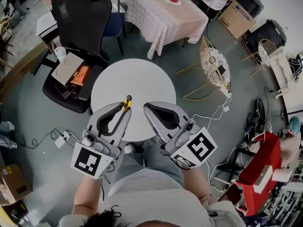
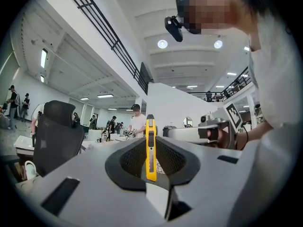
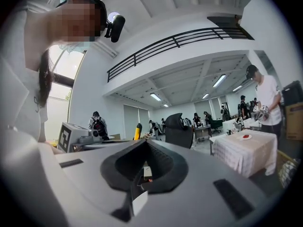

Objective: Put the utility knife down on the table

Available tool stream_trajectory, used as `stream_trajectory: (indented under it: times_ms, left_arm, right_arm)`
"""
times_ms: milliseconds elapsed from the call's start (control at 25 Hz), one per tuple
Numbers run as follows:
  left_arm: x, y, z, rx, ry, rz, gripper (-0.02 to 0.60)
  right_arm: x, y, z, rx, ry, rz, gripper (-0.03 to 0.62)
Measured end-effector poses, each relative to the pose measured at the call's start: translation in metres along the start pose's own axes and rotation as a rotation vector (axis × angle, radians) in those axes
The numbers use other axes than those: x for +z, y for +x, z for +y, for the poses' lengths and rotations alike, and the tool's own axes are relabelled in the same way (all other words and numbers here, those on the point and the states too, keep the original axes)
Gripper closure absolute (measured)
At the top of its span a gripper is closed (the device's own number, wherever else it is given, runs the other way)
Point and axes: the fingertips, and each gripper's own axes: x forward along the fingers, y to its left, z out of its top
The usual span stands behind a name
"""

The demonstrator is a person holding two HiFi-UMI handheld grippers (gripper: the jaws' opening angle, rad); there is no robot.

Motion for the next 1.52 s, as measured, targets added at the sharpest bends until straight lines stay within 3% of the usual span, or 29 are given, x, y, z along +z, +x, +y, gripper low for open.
stream_trajectory:
  times_ms: [400,720,1240,1520]
  left_arm:
    - [-0.065,0.039,0.013,0.029,-0.004,0.181,0.515]
    - [-0.15,0.061,0.033,0.055,0.016,0.369,0.515]
    - [-0.303,0.05,0.037,0.034,0.014,0.745,0.515]
    - [-0.353,0.044,0.03,0.008,0.02,0.866,0.515]
  right_arm:
    - [-0.021,0.001,-0.042,-0.017,0.034,0.028,0.586]
    - [-0.04,0.008,-0.069,-0.01,0.084,0.049,0.586]
    - [-0.069,0.002,-0.092,-0.049,0.14,0.09,0.586]
    - [-0.078,-0.005,-0.099,-0.064,0.151,0.116,0.586]
